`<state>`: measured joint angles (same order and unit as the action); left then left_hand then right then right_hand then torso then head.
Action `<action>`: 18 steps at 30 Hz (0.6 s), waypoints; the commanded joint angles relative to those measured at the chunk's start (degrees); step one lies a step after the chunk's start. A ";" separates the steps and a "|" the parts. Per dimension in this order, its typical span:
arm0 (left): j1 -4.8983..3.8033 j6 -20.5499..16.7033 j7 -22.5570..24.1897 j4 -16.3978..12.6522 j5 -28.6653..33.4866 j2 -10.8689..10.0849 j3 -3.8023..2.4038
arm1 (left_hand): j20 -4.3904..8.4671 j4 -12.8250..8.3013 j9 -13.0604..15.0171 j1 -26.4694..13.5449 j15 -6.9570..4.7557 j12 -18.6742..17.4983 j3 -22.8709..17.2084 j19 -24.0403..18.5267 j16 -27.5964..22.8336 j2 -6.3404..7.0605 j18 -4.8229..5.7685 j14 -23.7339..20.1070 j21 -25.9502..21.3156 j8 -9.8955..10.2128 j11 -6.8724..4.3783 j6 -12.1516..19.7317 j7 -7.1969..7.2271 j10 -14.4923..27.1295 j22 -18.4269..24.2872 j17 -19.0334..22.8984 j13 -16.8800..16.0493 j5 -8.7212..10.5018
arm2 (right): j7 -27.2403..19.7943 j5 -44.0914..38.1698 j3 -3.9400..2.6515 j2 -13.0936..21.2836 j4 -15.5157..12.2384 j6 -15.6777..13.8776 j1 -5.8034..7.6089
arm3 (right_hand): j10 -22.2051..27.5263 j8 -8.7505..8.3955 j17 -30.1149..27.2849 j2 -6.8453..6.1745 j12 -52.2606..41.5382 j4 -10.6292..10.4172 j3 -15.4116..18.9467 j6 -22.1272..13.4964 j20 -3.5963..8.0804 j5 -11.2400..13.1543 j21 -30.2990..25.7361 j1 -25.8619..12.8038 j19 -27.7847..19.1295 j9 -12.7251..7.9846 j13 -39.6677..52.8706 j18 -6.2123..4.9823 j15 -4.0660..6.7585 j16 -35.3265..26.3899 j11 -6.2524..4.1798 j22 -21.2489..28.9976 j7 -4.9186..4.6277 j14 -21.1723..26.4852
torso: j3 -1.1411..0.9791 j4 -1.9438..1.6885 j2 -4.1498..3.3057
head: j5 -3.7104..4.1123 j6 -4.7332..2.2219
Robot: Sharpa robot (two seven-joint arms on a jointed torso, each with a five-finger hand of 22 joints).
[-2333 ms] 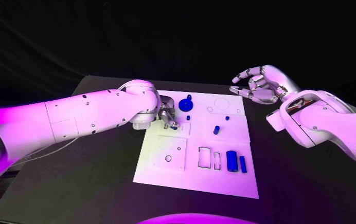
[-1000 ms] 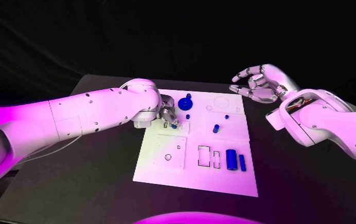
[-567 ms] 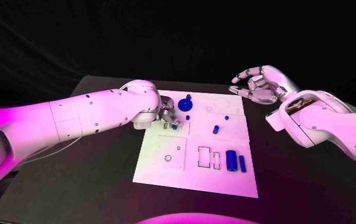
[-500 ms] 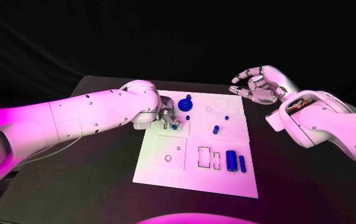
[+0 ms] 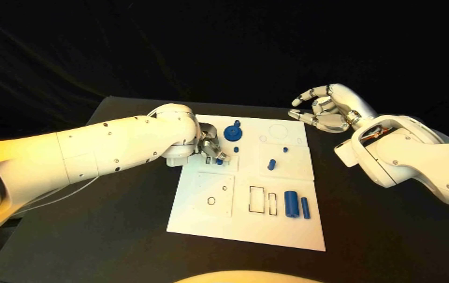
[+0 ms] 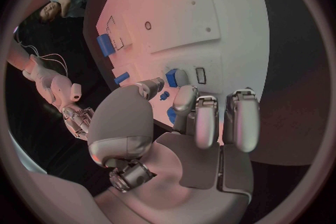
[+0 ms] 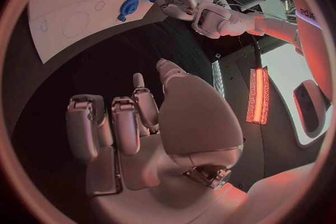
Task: Assemble the parts on the task board
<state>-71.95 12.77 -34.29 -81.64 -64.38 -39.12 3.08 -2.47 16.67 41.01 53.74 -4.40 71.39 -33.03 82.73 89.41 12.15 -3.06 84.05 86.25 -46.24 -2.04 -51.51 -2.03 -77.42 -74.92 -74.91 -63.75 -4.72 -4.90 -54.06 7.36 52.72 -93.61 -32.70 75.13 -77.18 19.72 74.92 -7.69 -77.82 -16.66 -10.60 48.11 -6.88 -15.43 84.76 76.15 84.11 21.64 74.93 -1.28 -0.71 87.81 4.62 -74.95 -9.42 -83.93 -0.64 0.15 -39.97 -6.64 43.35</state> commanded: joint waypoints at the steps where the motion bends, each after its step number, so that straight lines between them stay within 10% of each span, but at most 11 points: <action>1: 0.00 -1.40 0.07 -1.01 0.81 -0.63 -0.71 | 0.14 -0.07 0.07 -0.57 -0.52 -0.18 0.42 0.21 0.03 -0.18 0.86 5.67 0.15 0.12 0.16 -0.08 0.07 -0.04 -5.90 -14.10 0.40 0.01 | -0.59 -0.18 -0.01 0.00 0.15 -0.06 -0.06 | 0.06 0.22 9.08 -0.11 0.18 -0.04 0.04 -0.29 0.41 -0.29 -0.25 -0.68 1.91 0.06 0.63 -0.32 0.40 -0.22 -0.18 -11.03 0.30 -4.61 | -0.04 -0.02 0.09 | 0.14 -0.22; 10: -2.45 -1.11 0.23 -2.36 2.08 -2.88 -3.02 | 0.16 -0.12 -0.20 1.31 -0.08 -2.29 2.46 -0.82 -0.72 -0.35 0.54 5.29 -0.45 1.21 0.74 1.95 -0.62 1.90 -4.56 -12.82 3.07 -0.32 | -0.58 -0.16 -0.01 -0.08 0.92 -0.25 -0.08 | 0.01 0.24 9.12 -0.12 0.14 -0.05 0.08 -0.32 0.41 -0.28 -0.24 -0.81 1.92 0.06 0.67 -0.31 0.40 -0.21 -0.18 -11.04 0.30 -4.62 | -0.10 0.00 0.08 | 0.11 -0.75; 18: -5.48 2.37 0.30 2.01 2.32 -3.00 -3.49 | -0.08 -0.06 -1.05 2.36 0.58 -3.57 3.96 -2.01 -1.11 -0.80 0.20 5.08 -1.17 2.95 1.48 3.45 -1.46 3.26 -3.09 -12.18 4.69 -0.38 | -0.47 -0.16 -0.01 -0.19 1.12 -0.18 -0.09 | 0.01 0.24 9.12 -0.12 0.14 -0.05 0.08 -0.32 0.41 -0.28 -0.24 -0.81 1.92 0.06 0.67 -0.31 0.40 -0.21 -0.18 -11.04 0.30 -4.62 | -0.05 -0.07 0.00 | -0.01 -1.06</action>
<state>-77.24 12.58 -34.27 -80.28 -62.85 -42.30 -0.40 -2.66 16.52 40.02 55.65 -4.18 68.06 -29.40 81.06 88.66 11.31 -3.06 83.83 85.37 -43.58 -0.40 -48.52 -3.55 -74.53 -74.91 -74.91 -59.10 -4.73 -4.97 -54.02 7.36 52.62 -92.49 -32.86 75.08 -77.18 19.72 74.91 -8.00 -77.82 -16.66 -10.60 47.90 -6.88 -15.42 84.76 75.84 84.11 21.62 74.92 -1.27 -0.71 87.81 4.62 -74.93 -9.20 -83.93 -0.72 0.12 -39.90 -6.53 42.43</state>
